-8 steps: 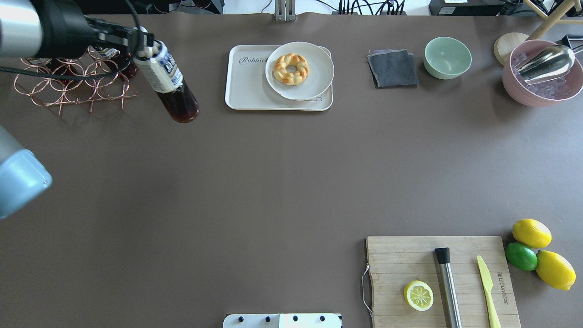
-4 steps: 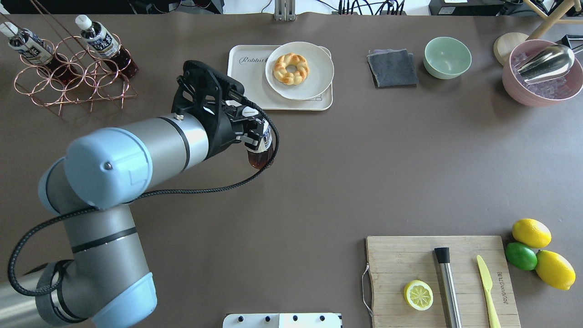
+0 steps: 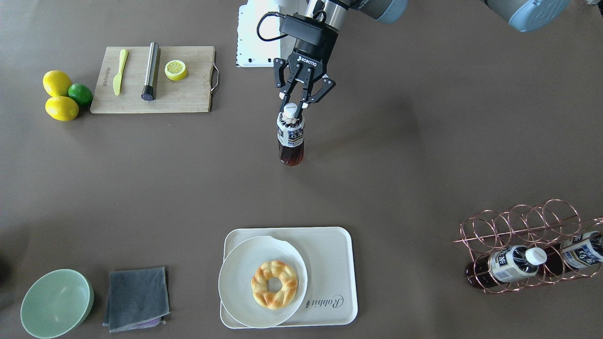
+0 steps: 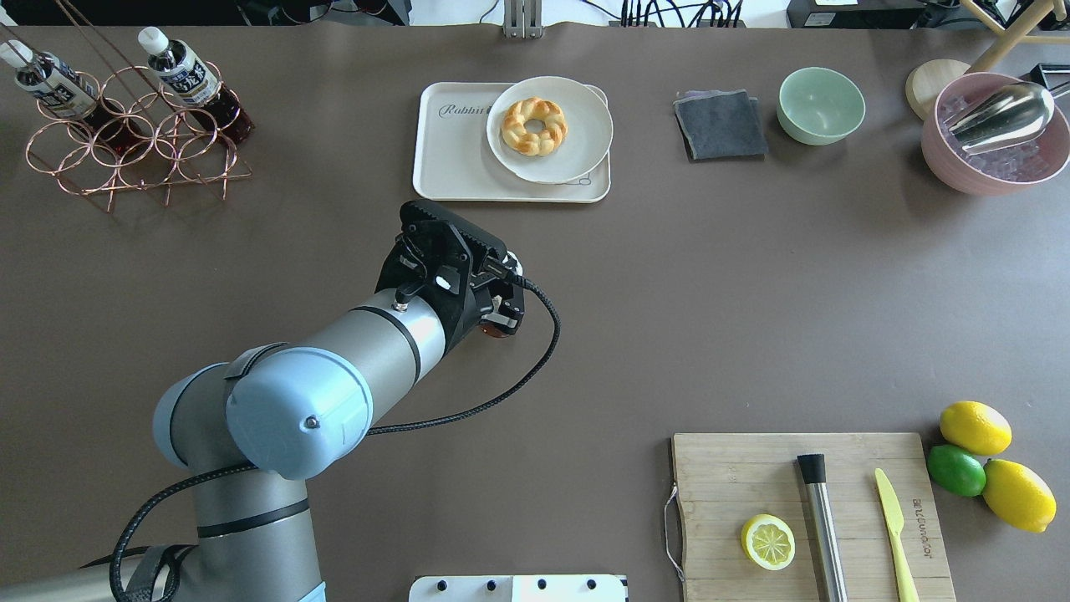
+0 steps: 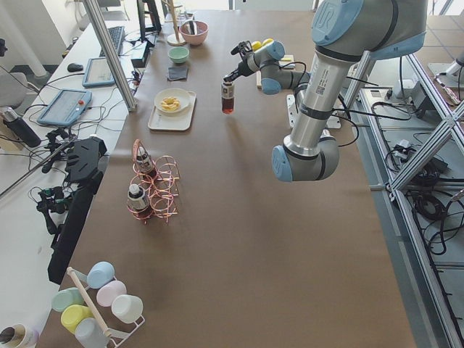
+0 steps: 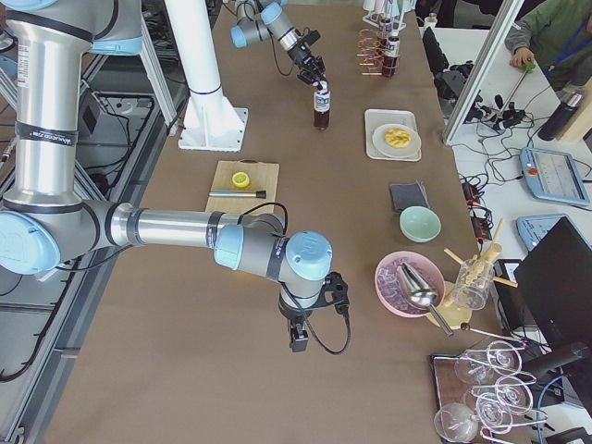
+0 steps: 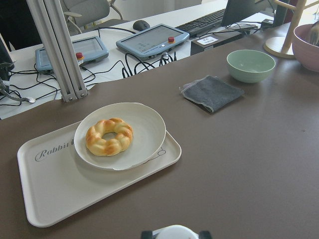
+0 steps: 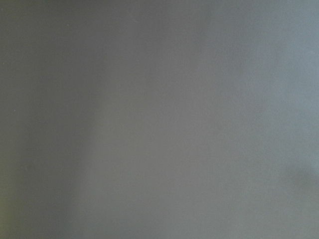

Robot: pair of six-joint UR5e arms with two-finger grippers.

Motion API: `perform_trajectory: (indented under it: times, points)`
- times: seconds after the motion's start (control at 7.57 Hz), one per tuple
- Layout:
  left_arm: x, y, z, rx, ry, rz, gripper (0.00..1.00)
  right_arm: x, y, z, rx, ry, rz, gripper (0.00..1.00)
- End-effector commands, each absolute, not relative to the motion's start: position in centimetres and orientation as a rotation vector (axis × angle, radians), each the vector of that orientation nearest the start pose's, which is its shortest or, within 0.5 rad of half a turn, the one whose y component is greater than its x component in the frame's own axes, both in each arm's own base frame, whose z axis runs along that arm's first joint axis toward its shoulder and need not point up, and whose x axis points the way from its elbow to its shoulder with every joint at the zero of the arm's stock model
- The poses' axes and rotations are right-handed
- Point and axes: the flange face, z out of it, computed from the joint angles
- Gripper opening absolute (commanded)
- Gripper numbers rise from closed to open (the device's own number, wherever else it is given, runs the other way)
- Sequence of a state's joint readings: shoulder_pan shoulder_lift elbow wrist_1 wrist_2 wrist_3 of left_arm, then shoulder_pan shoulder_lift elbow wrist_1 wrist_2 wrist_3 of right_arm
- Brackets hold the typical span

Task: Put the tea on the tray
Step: 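Carry the bottle to the table middle and set it upright, open left gripper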

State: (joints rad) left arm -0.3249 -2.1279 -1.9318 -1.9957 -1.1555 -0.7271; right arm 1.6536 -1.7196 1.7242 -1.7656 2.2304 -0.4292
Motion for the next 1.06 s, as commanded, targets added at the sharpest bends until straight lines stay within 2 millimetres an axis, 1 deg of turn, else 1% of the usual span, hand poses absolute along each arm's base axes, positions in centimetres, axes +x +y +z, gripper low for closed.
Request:
perform_trajectory:
  times: [0.0,0.4,0.53,0.66,0.79,0.92]
  points:
    - [50.83,-34.54,14.78,1.021,0.923,0.162,0.0,10.61,-40.48,67.71,-0.011,-0.685,-0.27,1.0]
    - [50.75,-34.5,14.68,1.025,0.927,0.165,0.0,10.61,-40.48,67.71,-0.011,-0.685,-0.27,1.0]
    - [50.65,-34.45,14.57,1.027,0.929,0.167,0.08,10.61,-40.48,67.71,-0.011,-0.685,-0.27,1.0]
    - [50.69,-34.45,14.69,1.025,0.925,0.171,0.76,10.61,-40.48,67.71,-0.011,-0.685,-0.27,1.0]
    - [50.42,-34.49,14.4,1.031,0.932,0.164,0.98,10.61,-40.48,67.71,-0.011,-0.685,-0.27,1.0]
    - [50.32,-34.42,14.19,1.032,0.939,0.164,0.98,10.61,-40.48,67.71,-0.011,-0.685,-0.27,1.0]
